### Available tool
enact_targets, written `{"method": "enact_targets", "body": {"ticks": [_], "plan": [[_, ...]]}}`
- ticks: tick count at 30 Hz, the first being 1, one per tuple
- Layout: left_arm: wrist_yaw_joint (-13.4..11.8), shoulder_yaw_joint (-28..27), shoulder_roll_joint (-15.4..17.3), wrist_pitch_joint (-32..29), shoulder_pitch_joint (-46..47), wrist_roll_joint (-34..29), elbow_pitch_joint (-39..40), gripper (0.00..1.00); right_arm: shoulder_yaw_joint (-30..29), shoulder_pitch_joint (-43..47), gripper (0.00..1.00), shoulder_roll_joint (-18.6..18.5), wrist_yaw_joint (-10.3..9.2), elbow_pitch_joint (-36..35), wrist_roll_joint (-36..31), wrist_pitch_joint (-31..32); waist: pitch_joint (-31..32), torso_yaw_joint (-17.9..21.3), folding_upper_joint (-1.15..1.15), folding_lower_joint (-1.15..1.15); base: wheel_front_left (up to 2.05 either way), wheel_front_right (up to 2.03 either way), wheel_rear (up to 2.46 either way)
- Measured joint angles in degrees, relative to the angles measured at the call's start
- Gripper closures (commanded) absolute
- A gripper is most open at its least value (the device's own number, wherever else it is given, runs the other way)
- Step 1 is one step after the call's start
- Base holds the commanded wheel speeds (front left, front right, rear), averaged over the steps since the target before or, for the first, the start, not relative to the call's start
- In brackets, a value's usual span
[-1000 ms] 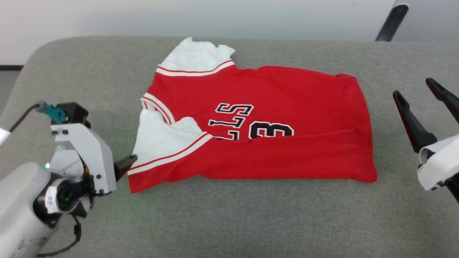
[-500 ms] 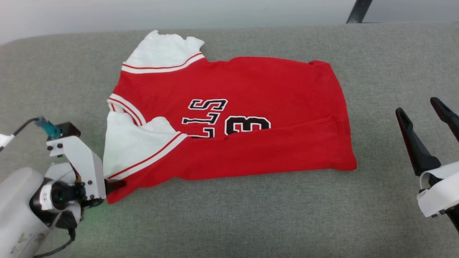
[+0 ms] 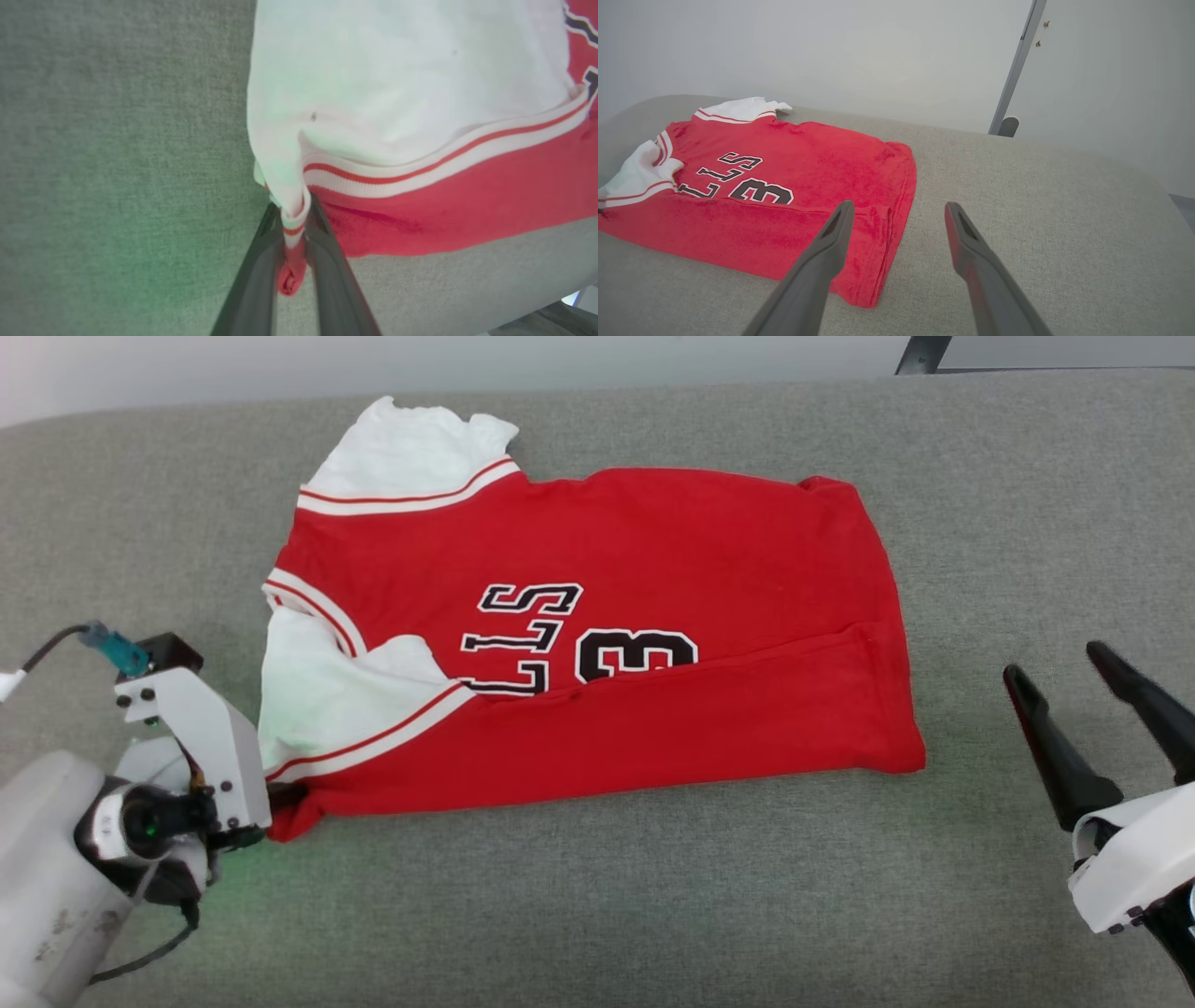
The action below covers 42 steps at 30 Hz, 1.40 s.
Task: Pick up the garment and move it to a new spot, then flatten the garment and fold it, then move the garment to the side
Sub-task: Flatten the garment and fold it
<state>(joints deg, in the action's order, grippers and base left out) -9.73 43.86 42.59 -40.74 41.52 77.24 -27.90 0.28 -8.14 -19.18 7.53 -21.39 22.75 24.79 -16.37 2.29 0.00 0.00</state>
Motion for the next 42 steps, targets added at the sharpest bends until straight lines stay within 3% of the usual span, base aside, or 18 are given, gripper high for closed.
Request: {"method": "enact_targets", "body": {"ticks": [8,16,31,32,33,34,42], "plan": [[1.2,0.9,-1.2,-0.7,1.6,-0.8,-0.7,1.00,0.8,-1.9,0.00,-0.8,-0.01,3.7,3.4,12.7,-0.2,-1.4,0.00,0.00,0.00,0.00,0.00],[2.4,2.3,-4.4,-0.6,4.5,-2.5,-0.8,1.00,0.5,-8.1,0.00,-2.3,-0.01,11.0,4.6,26.5,-1.1,-4.2,0.00,0.00,0.00,0.00,0.00],[5.8,3.0,-9.1,0.5,8.9,-3.7,-3.0,1.00,-0.1,-14.2,0.00,-0.4,-0.01,23.7,4.9,32.1,-5.2,-9.3,0.00,0.00,0.00,0.00,0.00],[6.0,3.0,-9.3,0.5,9.1,-3.7,-3.2,1.00,0.3,-14.7,0.11,-0.7,-0.01,24.1,4.8,32.2,-5.4,-9.5,0.00,0.00,0.00,0.00,0.00],[6.2,2.9,-9.4,0.6,9.2,-3.7,-3.5,1.00,0.4,-15.1,0.62,-0.8,-0.01,24.6,5.0,32.2,-5.6,-9.6,0.00,0.00,0.00,0.00,0.00],[6.3,2.9,-9.6,0.6,9.3,-3.6,-3.7,1.00,0.3,-15.4,1.00,-0.7,-0.01,25.2,5.1,32.2,-5.7,-9.7,0.00,0.00,0.00,0.00,0.00],[6.7,2.9,-10.0,0.1,9.6,-3.2,-5.5,1.00,1.8,-16.8,1.00,-1.7,0.00,27.1,6.0,31.9,-4.9,-9.7,0.00,0.00,0.00,0.00,0.00]]}}
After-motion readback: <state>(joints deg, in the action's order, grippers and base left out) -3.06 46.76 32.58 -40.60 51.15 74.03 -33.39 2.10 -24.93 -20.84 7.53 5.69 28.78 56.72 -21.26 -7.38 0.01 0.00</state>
